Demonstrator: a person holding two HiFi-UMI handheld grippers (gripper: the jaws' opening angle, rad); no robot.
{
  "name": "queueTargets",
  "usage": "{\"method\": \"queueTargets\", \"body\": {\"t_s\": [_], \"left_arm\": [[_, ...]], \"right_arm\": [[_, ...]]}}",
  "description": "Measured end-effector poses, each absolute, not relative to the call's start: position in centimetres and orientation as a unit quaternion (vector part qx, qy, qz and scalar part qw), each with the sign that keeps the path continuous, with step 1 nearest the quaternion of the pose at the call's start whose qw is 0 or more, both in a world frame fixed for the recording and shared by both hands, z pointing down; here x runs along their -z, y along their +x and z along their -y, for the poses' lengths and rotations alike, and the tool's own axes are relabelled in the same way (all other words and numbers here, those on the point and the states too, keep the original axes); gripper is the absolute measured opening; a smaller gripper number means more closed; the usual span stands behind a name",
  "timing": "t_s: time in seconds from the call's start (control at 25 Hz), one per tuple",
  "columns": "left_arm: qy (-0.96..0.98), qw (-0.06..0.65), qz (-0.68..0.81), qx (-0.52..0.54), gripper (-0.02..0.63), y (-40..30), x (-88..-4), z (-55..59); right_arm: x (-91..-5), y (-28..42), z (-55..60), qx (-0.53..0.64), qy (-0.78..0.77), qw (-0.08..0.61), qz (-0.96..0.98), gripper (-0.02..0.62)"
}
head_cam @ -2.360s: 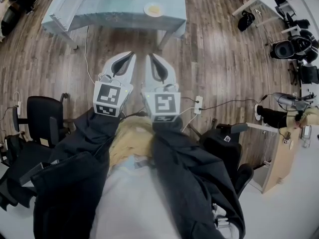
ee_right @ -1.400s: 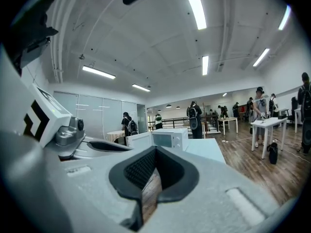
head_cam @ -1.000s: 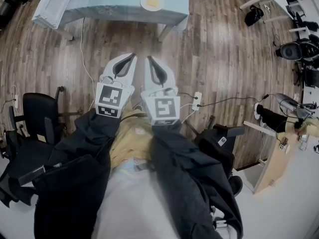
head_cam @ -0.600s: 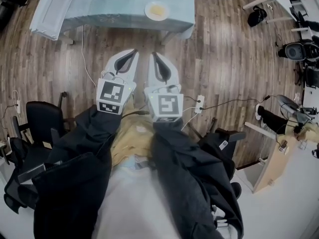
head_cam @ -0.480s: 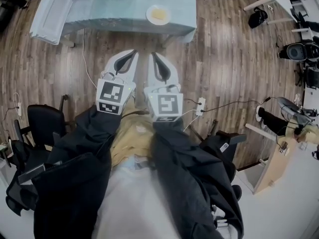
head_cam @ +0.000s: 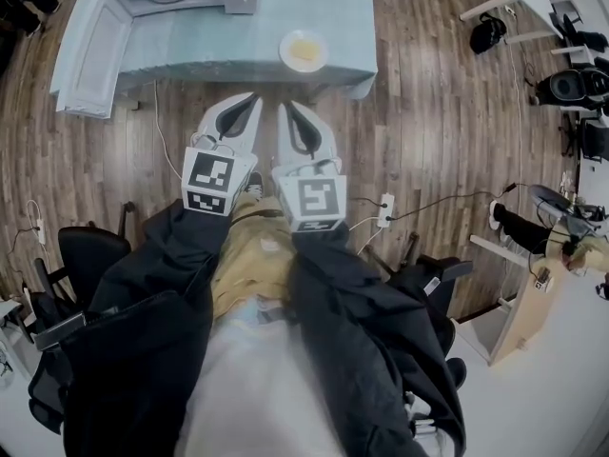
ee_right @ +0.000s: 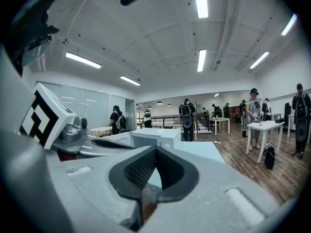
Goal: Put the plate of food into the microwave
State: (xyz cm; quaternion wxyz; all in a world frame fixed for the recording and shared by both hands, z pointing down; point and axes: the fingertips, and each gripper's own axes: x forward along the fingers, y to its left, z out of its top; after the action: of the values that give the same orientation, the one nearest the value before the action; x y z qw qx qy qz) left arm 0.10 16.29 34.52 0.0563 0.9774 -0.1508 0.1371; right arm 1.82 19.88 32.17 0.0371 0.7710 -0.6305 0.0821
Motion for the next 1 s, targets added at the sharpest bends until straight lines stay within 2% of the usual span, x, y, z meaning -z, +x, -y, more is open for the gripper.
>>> {"method": "queueTargets", "body": {"t_s": [0.48, 1.0], "left_arm": [[0.971, 0.086, 0.155, -0.159, -0.005, 2.7, -36.8, -13.8], [0.964, 0.082, 0.193, -0.164, -0.005, 8.8, -35.6, -7.5]], "right_arm": [[-35.2, 4.1, -16.9, -0.121, 0.752, 0.082, 0.642, -0.003], [-35.4, 10.7, -10.3, -0.135, 0.717, 0.08, 0.679, -0.003]]}}
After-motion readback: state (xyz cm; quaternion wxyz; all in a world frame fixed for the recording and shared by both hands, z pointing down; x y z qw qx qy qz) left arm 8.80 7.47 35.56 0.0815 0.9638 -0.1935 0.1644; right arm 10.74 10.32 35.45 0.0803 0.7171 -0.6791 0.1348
